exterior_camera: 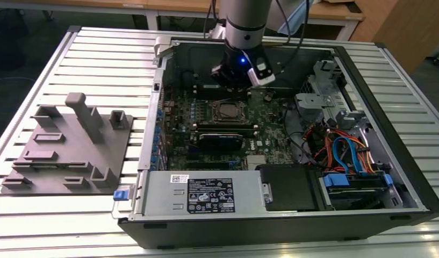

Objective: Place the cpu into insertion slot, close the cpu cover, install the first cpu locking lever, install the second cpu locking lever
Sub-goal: 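Install the first cpu locking lever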

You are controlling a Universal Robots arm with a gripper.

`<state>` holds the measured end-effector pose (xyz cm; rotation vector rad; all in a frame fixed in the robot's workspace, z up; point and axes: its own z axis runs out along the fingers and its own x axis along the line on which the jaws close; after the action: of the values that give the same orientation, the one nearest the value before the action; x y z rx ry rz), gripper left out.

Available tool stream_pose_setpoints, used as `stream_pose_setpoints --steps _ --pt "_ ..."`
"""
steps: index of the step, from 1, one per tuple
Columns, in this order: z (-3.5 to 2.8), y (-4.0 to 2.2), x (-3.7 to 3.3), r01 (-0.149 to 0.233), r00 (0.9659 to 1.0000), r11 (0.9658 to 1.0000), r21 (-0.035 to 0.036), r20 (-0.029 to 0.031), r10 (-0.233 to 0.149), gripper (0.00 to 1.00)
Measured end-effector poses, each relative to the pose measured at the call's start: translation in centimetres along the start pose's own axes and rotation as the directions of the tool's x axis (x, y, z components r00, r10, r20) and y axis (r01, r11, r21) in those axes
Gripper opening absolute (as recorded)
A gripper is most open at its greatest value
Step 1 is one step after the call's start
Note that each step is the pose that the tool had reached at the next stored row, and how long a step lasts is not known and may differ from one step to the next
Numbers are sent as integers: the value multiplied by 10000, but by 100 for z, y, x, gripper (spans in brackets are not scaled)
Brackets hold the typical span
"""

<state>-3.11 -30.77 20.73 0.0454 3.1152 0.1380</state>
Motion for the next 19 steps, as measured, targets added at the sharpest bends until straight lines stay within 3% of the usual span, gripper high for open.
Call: stream_pose_setpoints --steps 12,19 --pt "78 -6 -24 -9 10000 10000 2 -10 9 10" --pt "67 -5 -25 -8 10000 10000 0 -11 8 10"
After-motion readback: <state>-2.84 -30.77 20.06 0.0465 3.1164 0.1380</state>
